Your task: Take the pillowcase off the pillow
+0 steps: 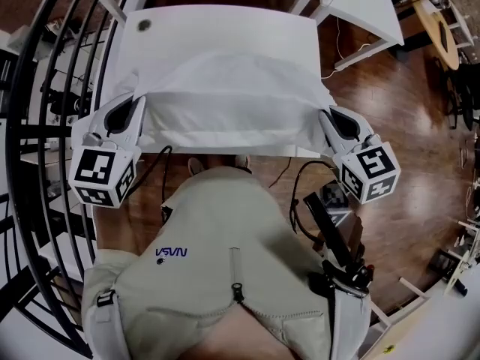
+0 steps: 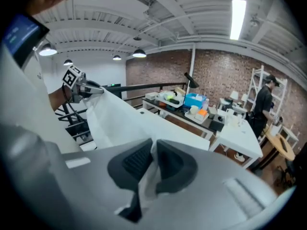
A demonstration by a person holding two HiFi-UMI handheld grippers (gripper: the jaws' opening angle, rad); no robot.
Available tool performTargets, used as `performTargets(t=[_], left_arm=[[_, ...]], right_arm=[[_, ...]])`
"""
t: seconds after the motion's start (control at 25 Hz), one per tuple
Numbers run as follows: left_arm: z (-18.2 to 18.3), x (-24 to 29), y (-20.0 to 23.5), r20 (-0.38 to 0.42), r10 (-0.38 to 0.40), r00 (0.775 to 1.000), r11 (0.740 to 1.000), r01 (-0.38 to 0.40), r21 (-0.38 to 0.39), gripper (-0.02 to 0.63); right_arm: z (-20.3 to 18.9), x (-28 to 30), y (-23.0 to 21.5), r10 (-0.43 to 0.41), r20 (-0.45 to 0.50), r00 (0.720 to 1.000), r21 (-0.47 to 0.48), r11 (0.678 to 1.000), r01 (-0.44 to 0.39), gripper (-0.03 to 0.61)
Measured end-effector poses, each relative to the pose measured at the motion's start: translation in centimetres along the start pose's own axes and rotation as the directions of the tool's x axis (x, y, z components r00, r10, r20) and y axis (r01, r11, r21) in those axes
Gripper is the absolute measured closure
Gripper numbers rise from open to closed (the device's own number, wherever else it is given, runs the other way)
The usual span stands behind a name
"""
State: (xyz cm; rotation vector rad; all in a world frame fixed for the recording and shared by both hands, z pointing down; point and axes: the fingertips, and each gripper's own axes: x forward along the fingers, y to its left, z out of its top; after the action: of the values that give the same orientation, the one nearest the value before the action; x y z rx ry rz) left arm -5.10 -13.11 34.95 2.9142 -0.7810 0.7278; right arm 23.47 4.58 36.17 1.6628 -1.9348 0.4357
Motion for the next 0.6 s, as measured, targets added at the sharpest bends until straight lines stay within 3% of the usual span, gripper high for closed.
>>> performTargets(t=[0.16, 0.24, 0.36, 0.48, 0.6], left_arm=[[0.1, 2.9, 2.0, -0.056, -0.07, 0.996, 0.997, 0.067, -0.049, 0.604], [0.5, 4.9, 3.2, -0.057, -0.065, 0.996, 0.996, 0.061, -0.06, 0.601], [1.7, 6.8, 4.7, -0.043, 0.042, 0.998, 0.997, -0.04, 0.06, 0.596], [3.3, 7.0, 5.0, 0.029, 0.16, 0.987, 0.962, -0.162, 0.221, 0.58], [4.1, 5.5, 4.1, 0.115, 0.174, 0.978, 0.948, -0.198, 0.25, 0.557]], right_arm=[[0.9, 2.2, -2.0, 0.08, -0.079, 0.994, -0.028, 0.996, -0.082, 0.56], [1.7, 3.9, -3.6, 0.085, -0.092, 0.992, -0.01, 0.996, -0.087, 0.561], [3.4, 5.5, -5.4, 0.055, -0.089, 0.995, 0.018, 0.998, -0.054, 0.56], [4.5, 6.4, -6.7, 0.021, -0.083, 0.996, 0.041, 0.999, -0.018, 0.56], [5.1, 6.7, -7.4, 0.004, -0.071, 0.997, 0.063, 0.998, 0.0, 0.558]])
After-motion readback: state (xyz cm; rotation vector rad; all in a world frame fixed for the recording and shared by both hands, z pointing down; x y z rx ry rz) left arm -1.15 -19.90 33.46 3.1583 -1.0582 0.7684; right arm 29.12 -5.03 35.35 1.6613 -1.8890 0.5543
